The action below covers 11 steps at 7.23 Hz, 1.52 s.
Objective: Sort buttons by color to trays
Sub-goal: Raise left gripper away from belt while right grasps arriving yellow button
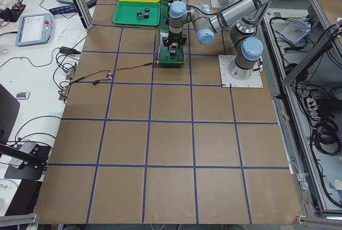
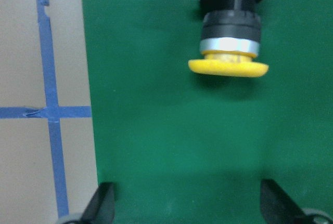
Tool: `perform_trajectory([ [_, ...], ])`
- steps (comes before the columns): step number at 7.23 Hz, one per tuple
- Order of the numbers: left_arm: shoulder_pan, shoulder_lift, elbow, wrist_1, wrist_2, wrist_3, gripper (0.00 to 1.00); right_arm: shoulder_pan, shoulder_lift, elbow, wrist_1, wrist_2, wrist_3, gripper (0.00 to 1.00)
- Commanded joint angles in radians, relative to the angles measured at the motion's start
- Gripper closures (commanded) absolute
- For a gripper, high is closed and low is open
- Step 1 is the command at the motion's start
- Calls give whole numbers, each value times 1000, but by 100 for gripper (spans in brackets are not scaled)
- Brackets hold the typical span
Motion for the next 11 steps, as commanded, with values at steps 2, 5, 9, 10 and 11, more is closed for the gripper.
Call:
perform_trajectory([
  [2,-2,36,92,-30,3,-17,0,0,1,-1,-1,0,5,0],
  [5,-2,6,267,-176,3,-412,0,0,1,-1,-1,2,5,0],
  [9,-69,-2,456,-411,1,-1075,0,1,1,-3,-1,0,5,0],
  [10,-75,9,475,-454,3,-1123,0,0,0,-5,-1,0,5,0],
  [11,-90,36,485,-477,0,-1236,0,1,0,-6,-1,0,5,0],
])
